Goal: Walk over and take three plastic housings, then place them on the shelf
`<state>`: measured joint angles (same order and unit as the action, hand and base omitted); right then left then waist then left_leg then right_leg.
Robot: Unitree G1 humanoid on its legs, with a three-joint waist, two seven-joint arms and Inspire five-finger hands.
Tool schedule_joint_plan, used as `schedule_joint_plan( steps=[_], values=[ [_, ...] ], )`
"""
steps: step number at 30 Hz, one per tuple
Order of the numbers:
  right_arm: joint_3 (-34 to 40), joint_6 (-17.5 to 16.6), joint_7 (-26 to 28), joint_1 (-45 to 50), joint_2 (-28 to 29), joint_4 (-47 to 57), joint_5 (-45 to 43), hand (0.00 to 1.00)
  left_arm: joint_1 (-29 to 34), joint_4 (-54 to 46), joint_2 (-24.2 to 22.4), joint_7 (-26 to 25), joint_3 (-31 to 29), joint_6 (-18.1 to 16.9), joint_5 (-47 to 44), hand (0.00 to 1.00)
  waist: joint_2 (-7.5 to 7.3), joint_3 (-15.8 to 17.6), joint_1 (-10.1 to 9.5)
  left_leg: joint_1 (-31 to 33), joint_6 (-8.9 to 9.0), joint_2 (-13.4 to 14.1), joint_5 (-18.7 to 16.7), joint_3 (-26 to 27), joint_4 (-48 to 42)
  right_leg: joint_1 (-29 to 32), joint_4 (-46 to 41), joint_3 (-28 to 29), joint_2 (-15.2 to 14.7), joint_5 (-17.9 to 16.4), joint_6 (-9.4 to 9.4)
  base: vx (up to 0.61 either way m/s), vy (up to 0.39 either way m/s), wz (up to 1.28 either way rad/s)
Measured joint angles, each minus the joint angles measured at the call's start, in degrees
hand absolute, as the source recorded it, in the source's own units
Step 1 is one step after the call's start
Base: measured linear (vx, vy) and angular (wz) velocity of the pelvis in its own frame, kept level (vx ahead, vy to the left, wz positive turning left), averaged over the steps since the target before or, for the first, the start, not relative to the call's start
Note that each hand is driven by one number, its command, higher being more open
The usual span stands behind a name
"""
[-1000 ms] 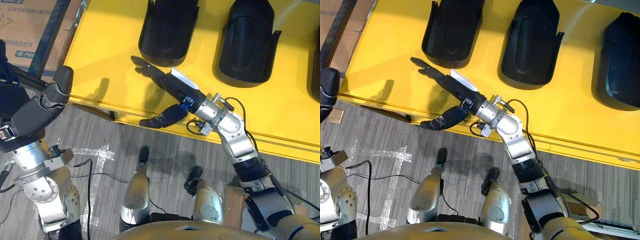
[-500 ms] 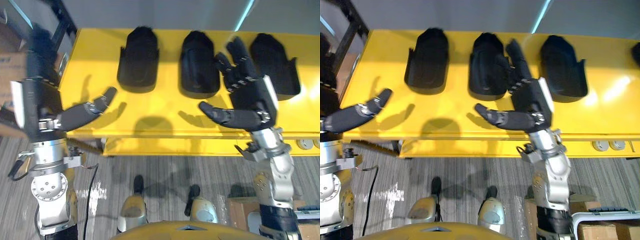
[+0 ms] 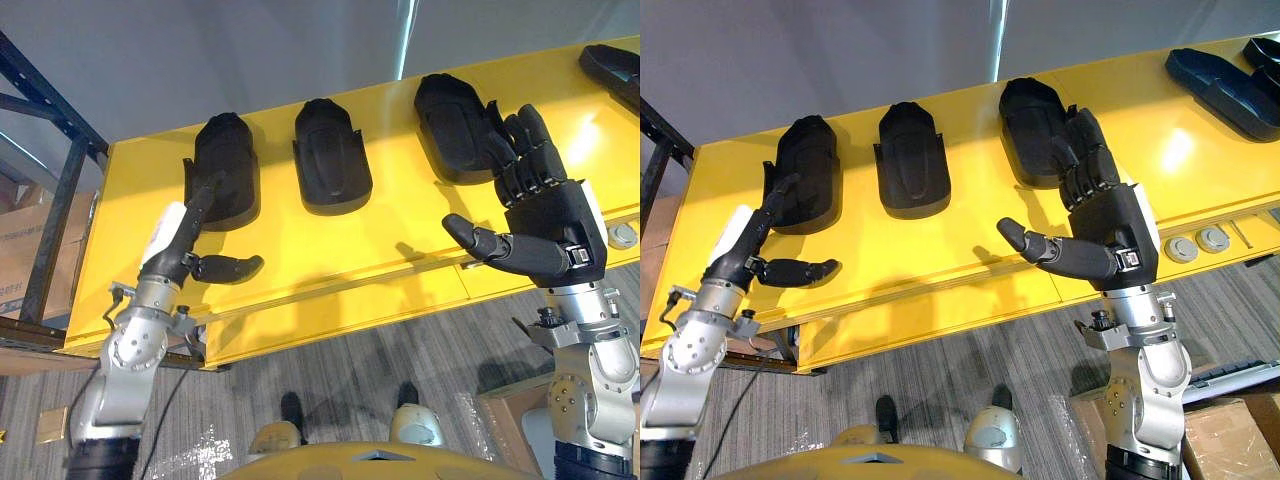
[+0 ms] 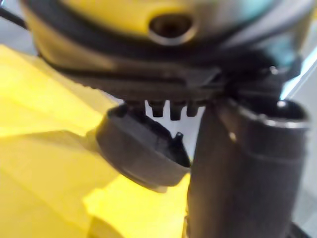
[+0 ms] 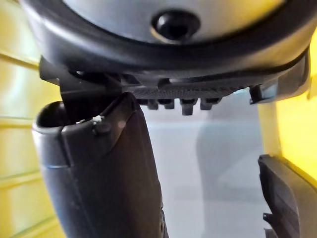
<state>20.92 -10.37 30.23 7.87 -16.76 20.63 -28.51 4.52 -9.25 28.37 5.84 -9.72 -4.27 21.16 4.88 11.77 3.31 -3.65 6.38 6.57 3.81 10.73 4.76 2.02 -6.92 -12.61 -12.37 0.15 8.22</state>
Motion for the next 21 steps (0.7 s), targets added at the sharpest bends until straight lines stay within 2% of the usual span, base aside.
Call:
schedule_joint_plan(
  steps=[3,8,14,16,21],
  values=[
    [-0.7,0.6,1.4,-0.2,-1.8,0.0,-1.9,1.0,-1.9,0.3,2.6,0.7,-0.1,1.2,0.4,1.0,0.7,-0.3,-0.06,0.7,-0.02,-0.1,0.1,0.0,0.0,0.9,-0.3,0.2,-0.1,0.0,-0.03,0.0,0.0,0.0],
    [-3.2,2.9,3.7,-2.2,-1.8,0.0,-4.5,1.0,-3.0,0.3,2.7,0.7,0.0,1.8,4.5,1.0,2.02,-0.7,0.01,1.3,-0.01,-0.3,0.4,-0.6,0.0,1.9,-1.2,-0.1,-0.3,-0.4,-0.39,0.0,-0.002,0.03],
    [-12.0,4.1,4.6,-3.6,-1.9,0.0,-5.6,1.0,-5.6,-0.4,3.6,1.1,1.3,1.6,9.2,1.0,2.47,-0.6,-0.45,3.4,-0.24,-0.9,1.5,-4.2,-0.5,3.5,-5.6,-2.9,-1.8,-3.0,-0.7,-0.03,-0.01,0.29],
    [-14.2,4.9,4.1,-4.9,-1.9,-0.1,-5.6,1.0,-6.5,-0.4,4.0,3.1,3.3,1.2,11.3,1.0,2.53,-0.6,-1.7,3.6,-0.42,-1.3,1.8,-4.6,-0.5,4.2,-7.3,-3.0,-2.6,-3.8,-0.59,-0.05,-0.007,0.13],
    [-14.9,5.1,2.5,-6.9,-1.9,-0.6,-5.6,1.0,-6.5,-0.4,5.2,8.5,5.7,-0.4,14.2,1.0,2.52,-0.5,-1.54,4.6,-0.91,-2.1,2.3,-5.2,-0.4,5.1,-8.2,-3.3,-3.5,-4.2,-0.76,-0.03,0.009,0.08]
  ],
)
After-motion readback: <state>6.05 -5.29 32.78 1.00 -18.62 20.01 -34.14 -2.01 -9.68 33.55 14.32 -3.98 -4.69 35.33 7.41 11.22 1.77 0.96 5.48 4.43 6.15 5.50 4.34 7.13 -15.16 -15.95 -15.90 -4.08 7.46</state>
